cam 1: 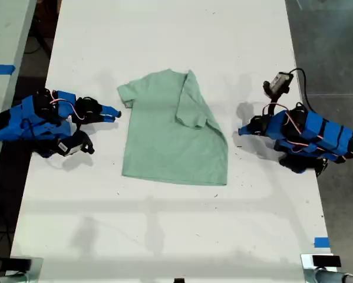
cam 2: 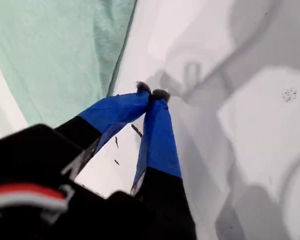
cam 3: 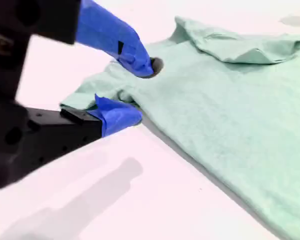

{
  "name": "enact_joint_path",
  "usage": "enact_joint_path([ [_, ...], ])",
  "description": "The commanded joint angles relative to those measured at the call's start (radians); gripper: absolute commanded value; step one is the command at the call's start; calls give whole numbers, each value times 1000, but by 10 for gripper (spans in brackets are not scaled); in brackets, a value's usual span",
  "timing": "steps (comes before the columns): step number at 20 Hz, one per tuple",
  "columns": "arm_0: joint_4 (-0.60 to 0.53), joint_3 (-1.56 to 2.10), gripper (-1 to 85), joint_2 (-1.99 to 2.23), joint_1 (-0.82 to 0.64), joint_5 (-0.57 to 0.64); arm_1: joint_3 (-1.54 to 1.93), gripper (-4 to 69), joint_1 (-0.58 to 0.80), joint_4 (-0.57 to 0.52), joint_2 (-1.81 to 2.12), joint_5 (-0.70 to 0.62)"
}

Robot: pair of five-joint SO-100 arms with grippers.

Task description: Fold t shirt

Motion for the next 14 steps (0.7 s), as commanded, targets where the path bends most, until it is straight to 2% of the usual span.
enact_joint_path([
  [1, 0, -26, 115, 5, 75, -75, 9, 13, 9, 6, 9, 3],
  [2, 6, -34, 59, 5, 64, -75, 9, 13, 9, 6, 9, 3],
  [3, 14, -37, 42, 5, 52, -75, 9, 13, 9, 6, 9, 3],
  [8, 14, -34, 109, 5, -5, -77, 9, 13, 6, 6, 9, 6],
  [14, 14, -34, 112, 5, -6, -77, 11, 13, 8, 6, 9, 6],
])
